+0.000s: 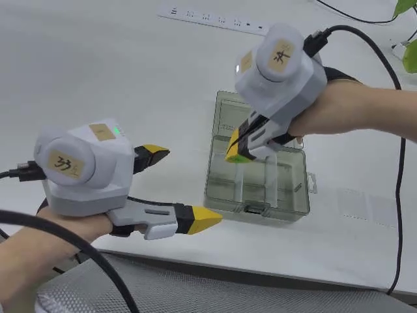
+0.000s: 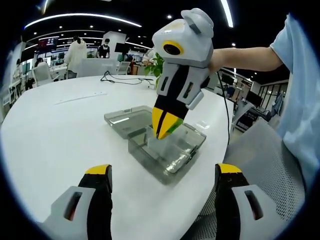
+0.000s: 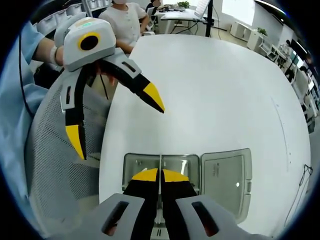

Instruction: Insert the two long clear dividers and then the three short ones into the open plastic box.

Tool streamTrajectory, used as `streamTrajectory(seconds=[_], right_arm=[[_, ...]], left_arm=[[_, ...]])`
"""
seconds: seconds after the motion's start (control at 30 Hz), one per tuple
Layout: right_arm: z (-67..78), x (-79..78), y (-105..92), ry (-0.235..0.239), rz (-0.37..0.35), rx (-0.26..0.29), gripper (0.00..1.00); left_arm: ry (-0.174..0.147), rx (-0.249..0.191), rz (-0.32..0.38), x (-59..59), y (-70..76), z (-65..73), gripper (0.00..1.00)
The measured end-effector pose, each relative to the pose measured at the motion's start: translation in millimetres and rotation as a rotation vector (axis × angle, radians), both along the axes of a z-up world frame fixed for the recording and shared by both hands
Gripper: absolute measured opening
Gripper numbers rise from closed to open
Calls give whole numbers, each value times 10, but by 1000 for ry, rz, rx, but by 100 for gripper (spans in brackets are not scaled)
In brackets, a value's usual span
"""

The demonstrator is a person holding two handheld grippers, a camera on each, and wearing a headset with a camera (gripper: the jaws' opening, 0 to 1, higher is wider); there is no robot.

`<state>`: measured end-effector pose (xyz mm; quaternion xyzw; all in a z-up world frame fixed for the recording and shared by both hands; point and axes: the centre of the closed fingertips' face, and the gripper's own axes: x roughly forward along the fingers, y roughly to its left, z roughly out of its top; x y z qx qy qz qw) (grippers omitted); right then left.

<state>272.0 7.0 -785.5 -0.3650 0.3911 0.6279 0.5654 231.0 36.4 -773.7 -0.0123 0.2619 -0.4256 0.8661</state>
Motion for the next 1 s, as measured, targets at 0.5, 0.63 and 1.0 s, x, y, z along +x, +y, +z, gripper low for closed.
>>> streamTrajectory(seconds=[0.5, 0.63, 1.0], right_arm=[[-158, -48, 6, 18, 11, -41, 2], [-157, -59, 6, 28, 9, -45, 2], [-192, -55, -8, 28, 14, -73, 2]], left_arm=[[4, -2, 8, -14, 13, 0, 86], [6, -1, 6, -26, 12, -5, 86], [0, 0, 6, -13, 5, 19, 86]])
